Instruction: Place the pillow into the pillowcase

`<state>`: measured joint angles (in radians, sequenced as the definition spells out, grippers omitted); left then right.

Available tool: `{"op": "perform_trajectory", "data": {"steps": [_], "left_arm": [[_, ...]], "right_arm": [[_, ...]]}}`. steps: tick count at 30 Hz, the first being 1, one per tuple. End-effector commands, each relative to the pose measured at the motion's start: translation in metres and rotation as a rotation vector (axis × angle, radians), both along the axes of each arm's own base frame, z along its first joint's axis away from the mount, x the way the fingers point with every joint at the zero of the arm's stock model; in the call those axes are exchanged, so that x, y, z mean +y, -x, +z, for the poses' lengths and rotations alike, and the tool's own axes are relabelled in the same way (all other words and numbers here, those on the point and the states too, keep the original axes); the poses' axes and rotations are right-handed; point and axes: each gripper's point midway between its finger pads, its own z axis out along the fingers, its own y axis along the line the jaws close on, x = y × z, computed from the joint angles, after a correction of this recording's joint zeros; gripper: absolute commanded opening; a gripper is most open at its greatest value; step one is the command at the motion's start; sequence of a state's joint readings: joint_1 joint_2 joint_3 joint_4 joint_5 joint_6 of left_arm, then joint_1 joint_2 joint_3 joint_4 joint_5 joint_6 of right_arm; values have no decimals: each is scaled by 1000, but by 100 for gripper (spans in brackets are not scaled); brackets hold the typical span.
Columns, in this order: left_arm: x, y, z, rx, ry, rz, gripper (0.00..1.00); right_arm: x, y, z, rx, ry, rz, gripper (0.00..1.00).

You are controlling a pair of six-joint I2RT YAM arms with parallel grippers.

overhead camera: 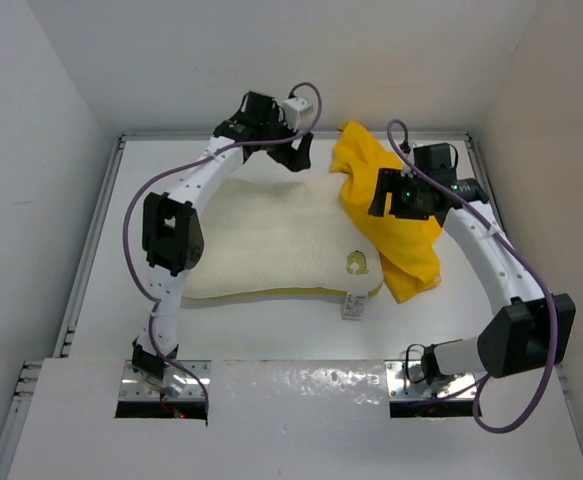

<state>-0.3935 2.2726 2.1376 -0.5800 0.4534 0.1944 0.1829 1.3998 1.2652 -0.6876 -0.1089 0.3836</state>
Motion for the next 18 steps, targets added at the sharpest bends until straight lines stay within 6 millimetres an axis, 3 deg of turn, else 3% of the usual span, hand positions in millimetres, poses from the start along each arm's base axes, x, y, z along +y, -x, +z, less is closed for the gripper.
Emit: {"op": "perform_trajectory", "data": {"steps": [1, 2, 3, 4, 5, 6, 7, 8, 9, 11, 13, 15, 16, 18], "left_arm": [[-8, 19, 118, -327, -31, -182, 81], [-14, 29, 121, -383, -77, -281, 76], [-12, 50, 108, -329, -129, -346, 70], [-26, 74, 107, -334, -164, -435, 64], [-28, 87, 98, -360, -232, -533, 53], [-24, 116, 78, -267, -283, -608, 50], [-32, 143, 63, -222, -313, -695, 48], [-34, 159, 55, -208, -330, -774, 49], [-29, 181, 44, -137, -346, -828, 51], [-32, 213, 30, -82, -384, -914, 59], [-37, 241, 17, -62, -436, -981, 64], [-40, 251, 8, -81, -490, -1014, 71], [-43, 264, -3, -67, -513, -1039, 72], [-47, 271, -23, -77, -562, -1040, 75]], "right_arm": [[-19, 13, -22, 38, 36, -88, 77], [-25, 12, -23, 26, 42, -113, 74], [-34, 13, -24, 22, 66, -152, 65], [-42, 14, -27, 24, 84, -197, 54], [-53, 19, -34, 36, 112, -237, 33], [-66, 23, -38, 40, 158, -279, 31], [-73, 32, -49, 64, 190, -298, 33], [-79, 38, -50, 63, 212, -311, 57], [-82, 44, -54, 70, 231, -316, 68], [-90, 61, -65, 86, 270, -319, 79], [-95, 76, -78, 109, 298, -310, 82], [-97, 81, -81, 86, 308, -306, 87], [-100, 88, -92, 104, 329, -291, 88], [-101, 84, -98, 78, 335, -284, 90]]}}
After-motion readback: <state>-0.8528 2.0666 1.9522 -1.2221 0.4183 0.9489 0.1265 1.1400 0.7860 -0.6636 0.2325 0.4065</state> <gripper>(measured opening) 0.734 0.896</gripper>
